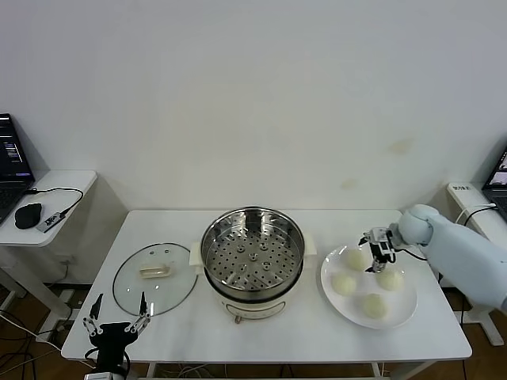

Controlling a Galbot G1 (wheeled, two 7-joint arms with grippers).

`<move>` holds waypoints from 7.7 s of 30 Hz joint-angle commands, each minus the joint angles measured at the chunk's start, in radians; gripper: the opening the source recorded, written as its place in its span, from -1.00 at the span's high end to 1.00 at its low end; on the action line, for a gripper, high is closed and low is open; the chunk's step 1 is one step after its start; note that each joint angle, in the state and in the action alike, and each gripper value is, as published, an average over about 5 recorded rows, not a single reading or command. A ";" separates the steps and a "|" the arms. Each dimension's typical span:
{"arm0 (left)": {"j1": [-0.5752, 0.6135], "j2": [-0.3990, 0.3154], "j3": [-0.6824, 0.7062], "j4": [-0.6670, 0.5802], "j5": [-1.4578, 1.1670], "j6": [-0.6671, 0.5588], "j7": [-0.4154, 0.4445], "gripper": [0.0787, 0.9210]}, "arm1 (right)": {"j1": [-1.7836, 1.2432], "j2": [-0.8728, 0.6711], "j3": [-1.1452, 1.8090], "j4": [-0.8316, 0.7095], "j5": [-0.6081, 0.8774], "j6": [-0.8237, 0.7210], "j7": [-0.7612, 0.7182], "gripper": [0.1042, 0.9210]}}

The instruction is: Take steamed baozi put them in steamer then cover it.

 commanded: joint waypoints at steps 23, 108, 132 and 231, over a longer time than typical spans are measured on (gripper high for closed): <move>0.002 -0.003 -0.001 -0.006 0.002 -0.002 -0.001 -0.77 | 0.009 0.033 -0.024 -0.034 -0.029 0.000 -0.008 -0.23; -0.048 0.031 -0.020 -0.001 -0.356 0.056 0.074 -0.77 | 0.517 0.574 -0.581 -0.026 -0.099 0.576 0.139 -0.41; -0.048 0.063 -0.021 -0.057 -0.327 0.161 0.064 -0.77 | 0.853 -0.075 -0.645 0.566 0.417 -0.106 -0.055 -0.76; -0.076 0.076 -0.049 -0.055 -0.287 0.134 0.096 -0.77 | 0.881 0.008 -0.579 0.566 0.650 -0.361 -0.023 -0.22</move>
